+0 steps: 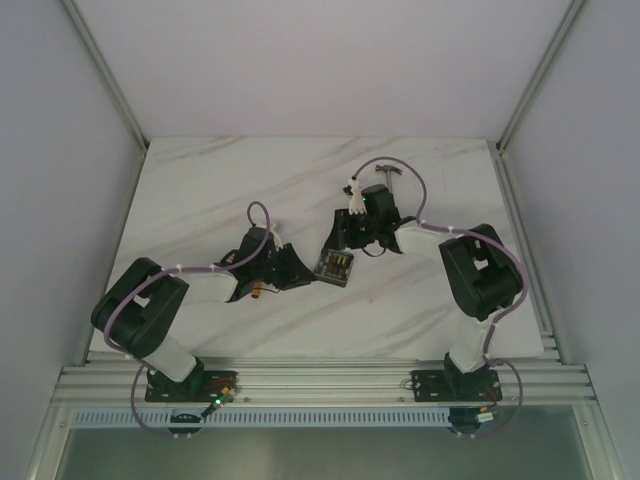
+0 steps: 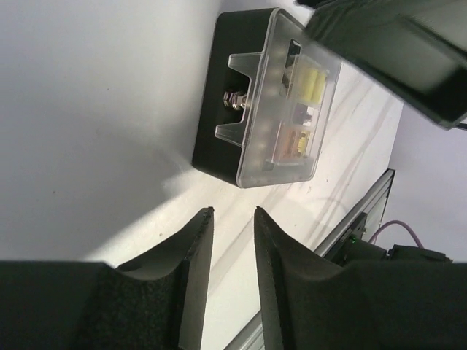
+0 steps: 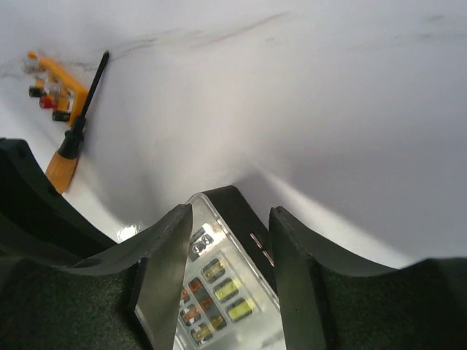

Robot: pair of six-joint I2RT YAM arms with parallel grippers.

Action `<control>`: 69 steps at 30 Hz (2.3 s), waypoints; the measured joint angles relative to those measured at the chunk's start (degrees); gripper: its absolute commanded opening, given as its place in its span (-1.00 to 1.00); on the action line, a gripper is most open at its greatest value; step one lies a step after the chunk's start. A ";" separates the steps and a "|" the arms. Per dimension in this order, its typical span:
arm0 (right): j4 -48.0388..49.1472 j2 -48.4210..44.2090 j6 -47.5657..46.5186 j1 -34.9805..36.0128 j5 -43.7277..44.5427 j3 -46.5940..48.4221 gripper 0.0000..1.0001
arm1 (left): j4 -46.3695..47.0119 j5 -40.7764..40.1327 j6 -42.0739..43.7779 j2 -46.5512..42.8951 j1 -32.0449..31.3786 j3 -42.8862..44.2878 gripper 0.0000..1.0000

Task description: Snap on the fuse box

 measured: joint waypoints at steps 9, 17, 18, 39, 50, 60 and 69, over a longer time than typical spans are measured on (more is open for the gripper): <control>-1.88 -17.49 2.43 -0.81 8.66 -8.70 0.13 | -6.93 -3.78 3.65 -3.76 0.00 2.51 0.08; -0.35 -25.77 10.01 -0.81 7.98 -22.91 0.07 | -9.31 -3.87 7.69 1.20 -0.02 9.70 0.08; 0.48 -25.83 10.93 -0.81 7.50 -24.00 0.05 | -9.53 -3.78 8.09 2.08 -0.04 10.36 0.07; 13.11 -16.02 17.62 -0.70 -0.28 -26.62 -0.45 | -10.29 -3.91 9.25 6.56 -1.86 12.55 -0.21; 17.00 -12.37 15.89 -1.20 -3.43 -24.98 -0.28 | 0.00 -7.13 4.96 3.43 -0.96 4.72 -0.21; -0.37 -21.90 5.51 1.16 10.62 -20.24 0.38 | -8.00 -8.57 5.14 -7.54 -3.78 1.90 0.26; -5.57 -37.94 -1.77 -5.90 30.64 -20.79 0.84 | -16.96 -21.27 10.58 -27.28 8.83 -0.46 0.86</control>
